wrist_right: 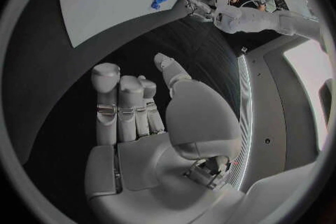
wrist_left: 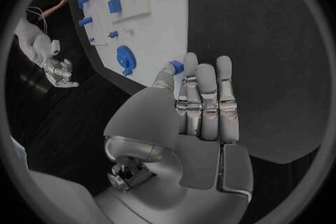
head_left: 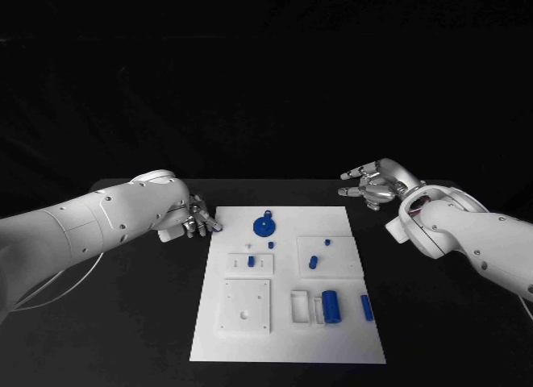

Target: Assemble the parts on the task board

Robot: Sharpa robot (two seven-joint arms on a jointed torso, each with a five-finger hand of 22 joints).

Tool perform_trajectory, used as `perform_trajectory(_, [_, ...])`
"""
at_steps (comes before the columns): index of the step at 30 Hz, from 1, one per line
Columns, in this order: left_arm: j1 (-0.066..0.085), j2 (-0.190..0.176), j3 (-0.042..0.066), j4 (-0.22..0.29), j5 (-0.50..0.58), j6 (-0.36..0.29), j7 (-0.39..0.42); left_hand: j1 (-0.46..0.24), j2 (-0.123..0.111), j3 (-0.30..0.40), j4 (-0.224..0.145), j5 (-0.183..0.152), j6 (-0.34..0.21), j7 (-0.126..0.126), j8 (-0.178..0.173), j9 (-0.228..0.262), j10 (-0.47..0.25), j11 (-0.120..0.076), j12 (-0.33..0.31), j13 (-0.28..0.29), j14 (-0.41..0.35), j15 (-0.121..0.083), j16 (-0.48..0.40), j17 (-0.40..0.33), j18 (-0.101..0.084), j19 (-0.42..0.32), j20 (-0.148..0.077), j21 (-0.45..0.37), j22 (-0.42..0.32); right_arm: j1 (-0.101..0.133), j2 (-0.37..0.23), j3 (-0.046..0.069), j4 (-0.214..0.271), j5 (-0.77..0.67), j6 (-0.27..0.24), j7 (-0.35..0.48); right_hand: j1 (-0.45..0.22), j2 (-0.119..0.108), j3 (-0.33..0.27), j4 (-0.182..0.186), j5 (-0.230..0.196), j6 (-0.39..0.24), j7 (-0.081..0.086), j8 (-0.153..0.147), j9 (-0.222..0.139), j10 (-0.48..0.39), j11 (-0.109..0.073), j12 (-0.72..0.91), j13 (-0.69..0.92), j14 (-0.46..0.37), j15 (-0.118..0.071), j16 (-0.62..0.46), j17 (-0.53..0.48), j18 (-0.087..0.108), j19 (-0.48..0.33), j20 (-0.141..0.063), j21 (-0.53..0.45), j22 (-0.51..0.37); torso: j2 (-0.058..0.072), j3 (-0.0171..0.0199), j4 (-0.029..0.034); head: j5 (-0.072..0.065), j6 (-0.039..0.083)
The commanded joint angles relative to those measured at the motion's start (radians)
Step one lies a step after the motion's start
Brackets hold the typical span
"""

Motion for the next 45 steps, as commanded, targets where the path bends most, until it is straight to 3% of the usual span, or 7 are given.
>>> perform_trajectory(1, [-0.019,0.003,-0.009,0.005,0.043,0.065,-0.003,0.004,0.015,0.002,-0.005,0.004,-0.007,-0.001,0.001,0.003,-0.009,-0.001,-0.004,-0.001,-0.006,0.003,0.0,-0.001,-0.015,-0.004,0.005,-0.005,0.022,-0.001,0.001,0.001,0.0,-0.001,0.003,0.011,-0.008,-0.002,0.003,0.004,0.004,0.003,0.002,-0.001,0.001,-0.007,-0.002,-0.001,0.001,0.004,-0.001,-0.003,0.002,0.012,0.03,0.001,0.0,0.077,0.001,0.0001,0.0006,-0.001,-0.001])
perform_trajectory(9, [-0.019,0.002,-0.009,0.005,0.056,0.078,-0.004,0.013,0.036,0.007,-0.015,0.027,-0.016,0.002,0.0,0.002,-0.01,-0.001,-0.002,0.001,-0.006,0.004,0.005,0.0,-0.015,-0.005,0.005,-0.002,0.022,-0.003,0.002,0.001,-0.001,-0.001,0.003,0.012,-0.008,-0.002,0.003,0.004,0.004,0.003,0.002,-0.001,0.001,-0.007,-0.002,-0.001,0.001,0.004,-0.001,-0.003,0.002,0.012,0.03,0.001,0.0,0.077,0.0,-0.0001,0.0007,-0.001,-0.001])
perform_trajectory(19, [-0.019,-0.002,-0.009,0.004,0.058,0.069,-0.011,0.034,0.052,0.047,-0.054,0.156,-0.021,0.005,0.002,0.003,-0.011,-0.001,-0.004,0.002,-0.006,0.003,0.009,0.001,-0.013,-0.009,0.003,0.01,0.023,-0.005,0.002,0.001,-0.002,-0.001,0.003,0.012,-0.008,-0.002,0.003,0.004,0.004,0.003,0.002,-0.001,0.001,-0.007,-0.002,-0.001,0.001,0.004,-0.001,-0.003,0.002,0.012,0.03,0.001,0.0,0.077,0.0,-0.0004,0.001,0.002,-0.002])
perform_trajectory(22, [-0.019,-0.004,-0.009,0.004,0.058,0.061,-0.013,0.032,0.05,0.06,-0.073,0.169,-0.003,0.001,0.004,0.006,-0.006,-0.004,-0.003,0.001,-0.003,0.001,0.012,0.002,-0.012,-0.009,0.001,0.018,0.024,-0.005,0.002,0.001,-0.002,-0.001,0.003,0.013,-0.008,-0.002,0.003,0.004,0.004,0.003,0.002,-0.001,0.001,-0.007,-0.002,-0.001,0.001,0.004,-0.001,-0.003,0.002,0.012,0.03,0.001,0.0,0.077,0.0,-0.0005,0.0014,0.004,-0.002])
perform_trajectory(30, [-0.019,-0.008,-0.009,0.0,0.058,0.053,-0.018,-0.015,0.008,0.043,-0.089,0.148,0.017,-0.007,0.004,0.007,0.0,-0.009,-0.004,0.002,0.001,-0.001,0.016,0.004,-0.014,-0.012,-0.001,0.034,0.022,-0.006,0.002,0.001,-0.003,-0.001,0.004,0.012,-0.008,-0.002,0.003,0.004,0.004,0.003,0.002,-0.001,0.001,-0.007,-0.002,-0.001,0.001,0.004,-0.001,-0.003,0.002,0.012,0.03,0.001,0.0,0.077,0.0,-0.0011,0.001,0.003,-0.003])
perform_trajectory(39, [-0.019,-0.008,-0.009,0.001,0.052,0.042,-0.027,-0.054,-0.044,-0.013,-0.032,0.097,0.022,-0.009,0.003,0.005,0.001,-0.011,0.006,0.008,0.004,-0.003,0.018,0.005,-0.015,-0.006,-0.001,0.031,0.02,-0.007,0.003,0.001,-0.003,-0.001,0.003,0.012,-0.008,-0.002,0.004,0.003,0.004,0.003,0.002,-0.002,0.001,-0.006,-0.003,-0.001,0.002,0.004,-0.001,-0.003,0.002,0.011,0.031,0.0,-0.001,0.077,0.0,-0.0007,0.0014,0.004,-0.002])
perform_trajectory(45, [-0.019,-0.011,-0.009,0.002,0.04,0.033,-0.035,-0.079,-0.071,-0.048,0.011,0.029,0.021,-0.007,0.003,0.005,0.004,-0.01,0.013,0.014,0.007,-0.002,0.019,0.005,-0.015,-0.001,-0.001,0.028,0.02,-0.008,0.003,0.001,-0.003,-0.001,0.003,0.012,-0.008,-0.002,0.004,0.003,0.004,0.003,0.002,-0.002,0.001,-0.006,-0.003,-0.001,0.002,0.004,-0.001,-0.003,0.002,0.011,0.031,0.0,-0.001,0.077,0.0,-0.0001,0.0015,0.006,-0.001])
